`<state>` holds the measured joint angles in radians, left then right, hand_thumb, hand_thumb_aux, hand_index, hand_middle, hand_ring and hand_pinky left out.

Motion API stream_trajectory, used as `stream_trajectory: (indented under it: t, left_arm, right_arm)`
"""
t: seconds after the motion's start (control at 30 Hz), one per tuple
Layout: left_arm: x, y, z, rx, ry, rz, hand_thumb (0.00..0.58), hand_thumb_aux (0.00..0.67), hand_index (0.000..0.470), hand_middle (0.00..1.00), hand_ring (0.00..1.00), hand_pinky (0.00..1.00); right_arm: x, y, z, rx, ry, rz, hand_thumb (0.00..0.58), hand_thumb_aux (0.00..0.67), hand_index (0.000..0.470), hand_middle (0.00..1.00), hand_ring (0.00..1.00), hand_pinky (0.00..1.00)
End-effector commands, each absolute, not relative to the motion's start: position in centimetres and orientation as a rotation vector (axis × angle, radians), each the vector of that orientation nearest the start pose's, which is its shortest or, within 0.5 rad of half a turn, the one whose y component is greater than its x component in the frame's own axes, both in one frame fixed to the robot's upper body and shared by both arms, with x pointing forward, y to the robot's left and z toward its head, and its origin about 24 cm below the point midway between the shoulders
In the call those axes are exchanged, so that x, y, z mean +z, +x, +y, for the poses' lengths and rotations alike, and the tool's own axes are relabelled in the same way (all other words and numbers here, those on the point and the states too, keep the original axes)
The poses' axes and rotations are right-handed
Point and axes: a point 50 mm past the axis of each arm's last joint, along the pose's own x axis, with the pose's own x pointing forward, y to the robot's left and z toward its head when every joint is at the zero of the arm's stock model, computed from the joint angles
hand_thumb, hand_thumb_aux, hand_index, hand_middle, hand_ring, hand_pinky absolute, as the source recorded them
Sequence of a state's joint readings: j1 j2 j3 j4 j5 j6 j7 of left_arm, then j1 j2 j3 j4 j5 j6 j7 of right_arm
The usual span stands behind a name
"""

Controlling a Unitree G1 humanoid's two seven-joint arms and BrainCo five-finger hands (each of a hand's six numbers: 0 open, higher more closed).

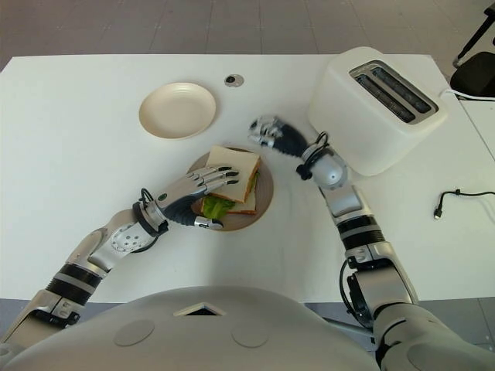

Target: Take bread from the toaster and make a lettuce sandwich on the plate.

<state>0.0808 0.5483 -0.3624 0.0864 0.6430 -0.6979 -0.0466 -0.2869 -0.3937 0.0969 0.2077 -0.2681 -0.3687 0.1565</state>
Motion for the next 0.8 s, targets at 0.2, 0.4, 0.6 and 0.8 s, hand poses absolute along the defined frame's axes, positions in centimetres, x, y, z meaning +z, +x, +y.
stream_trajectory:
  t: [0.2, 0.4, 0.6, 0.8]
  left_arm:
    - [8.9, 19.5, 11.2, -0.547, 0.333, -0.668, 0.58, 0.67, 0.47, 1.0, 1.0, 1.0]
    - [7.8, 13.9, 12.5, -1.029, -0.006, -0.362, 0.58, 0.67, 0.47, 1.0, 1.0, 1.0]
    - [0.2, 11.9, 15.6, -1.177, 0.474, 0.112, 0.58, 0.67, 0.47, 1.0, 1.0, 1.0]
    - [-2.9, 17.4, 13.1, -0.984, 0.778, 0.088, 0.58, 0.67, 0.47, 1.0, 1.0, 1.0]
  right_arm:
    - [9.6, 21.6, -14.7, 0.552, -0.631, -0.459, 0.58, 0.67, 0.47, 1.0, 1.0, 1.0]
    - [7.7, 14.9, -13.5, 1.171, -0.331, -0.344, 0.58, 0.67, 0.47, 1.0, 1.0, 1.0]
    - [3.9, 12.4, -13.8, 1.475, -0.415, -0.152, 0.58, 0.67, 0.47, 1.0, 1.0, 1.0]
    - [2.4, 16.2, -12.5, 1.289, -0.619, -0.166, 0.58, 0.67, 0.47, 1.0, 1.0, 1.0]
